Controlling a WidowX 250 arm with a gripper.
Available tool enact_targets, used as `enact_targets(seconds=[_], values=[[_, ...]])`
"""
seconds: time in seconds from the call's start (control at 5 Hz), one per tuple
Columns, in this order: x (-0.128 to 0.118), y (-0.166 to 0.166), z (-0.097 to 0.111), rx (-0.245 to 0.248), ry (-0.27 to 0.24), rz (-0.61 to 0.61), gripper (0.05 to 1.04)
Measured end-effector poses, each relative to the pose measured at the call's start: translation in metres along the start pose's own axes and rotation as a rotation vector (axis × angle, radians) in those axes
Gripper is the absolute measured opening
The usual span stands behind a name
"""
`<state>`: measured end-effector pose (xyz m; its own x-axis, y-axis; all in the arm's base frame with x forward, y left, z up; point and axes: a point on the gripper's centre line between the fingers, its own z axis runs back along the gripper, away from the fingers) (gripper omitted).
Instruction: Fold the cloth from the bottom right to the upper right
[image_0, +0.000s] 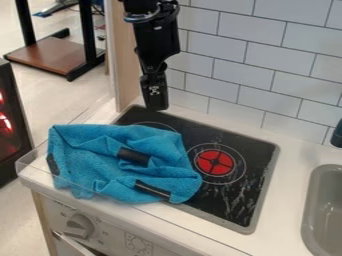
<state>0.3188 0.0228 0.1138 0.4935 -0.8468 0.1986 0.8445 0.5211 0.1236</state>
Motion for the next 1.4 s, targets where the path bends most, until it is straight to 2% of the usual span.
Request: enact_targets(seconds=[0.2, 0.4, 0.6, 0.8, 1.2, 1.4], values=[[-0.003, -0.007, -0.009, -0.033, 0.017, -0.003, 0.999], [-0.015, -0.031, -0.017, -0.063, 0.060, -0.047, 0.999], [-0.022, -0.046, -0.012, -0.046, 0.069, -0.066, 0.999], [-0.018, -0.065, -0.019, -0.068, 0.084, -0.123, 0.999], [-0.009, -0.082, -0.046, -0.097, 0.145, -0.227, 0.999], [-0.003, -0.088, -0.059, -0.116, 0.147, -0.244, 0.999]])
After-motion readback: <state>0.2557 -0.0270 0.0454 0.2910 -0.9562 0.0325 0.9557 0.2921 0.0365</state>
